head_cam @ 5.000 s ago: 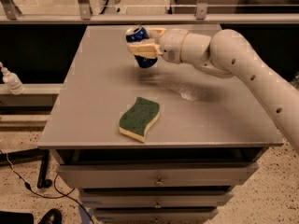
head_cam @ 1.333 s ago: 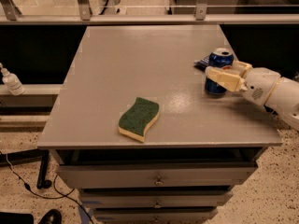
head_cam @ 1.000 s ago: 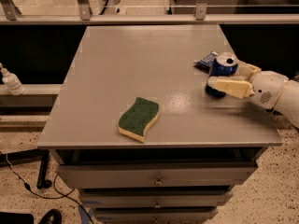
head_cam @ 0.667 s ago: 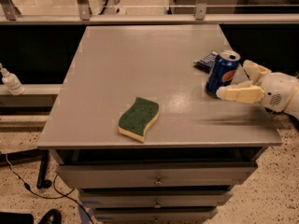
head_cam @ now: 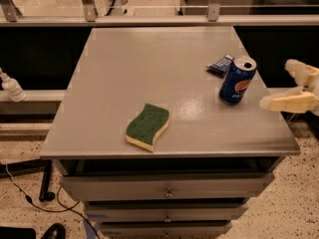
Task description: Place pepsi can upright
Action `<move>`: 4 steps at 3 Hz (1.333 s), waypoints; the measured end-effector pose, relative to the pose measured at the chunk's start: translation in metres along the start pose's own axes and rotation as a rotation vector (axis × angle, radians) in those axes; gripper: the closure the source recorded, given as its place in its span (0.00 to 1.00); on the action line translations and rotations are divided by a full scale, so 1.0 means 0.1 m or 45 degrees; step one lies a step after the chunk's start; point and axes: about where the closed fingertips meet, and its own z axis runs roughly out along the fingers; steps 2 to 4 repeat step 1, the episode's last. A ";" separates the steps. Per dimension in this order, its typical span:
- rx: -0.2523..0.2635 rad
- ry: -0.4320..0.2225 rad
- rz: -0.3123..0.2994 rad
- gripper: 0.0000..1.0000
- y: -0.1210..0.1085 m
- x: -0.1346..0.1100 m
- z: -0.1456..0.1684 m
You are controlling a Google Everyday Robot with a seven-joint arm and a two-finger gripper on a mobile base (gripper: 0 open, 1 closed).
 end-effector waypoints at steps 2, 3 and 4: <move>0.007 -0.001 -0.009 0.00 -0.01 -0.02 -0.06; 0.007 -0.001 -0.009 0.00 -0.01 -0.02 -0.06; 0.007 -0.001 -0.009 0.00 -0.01 -0.02 -0.06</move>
Offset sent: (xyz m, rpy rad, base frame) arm 0.0000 0.0000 0.0000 0.0000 0.0000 0.0000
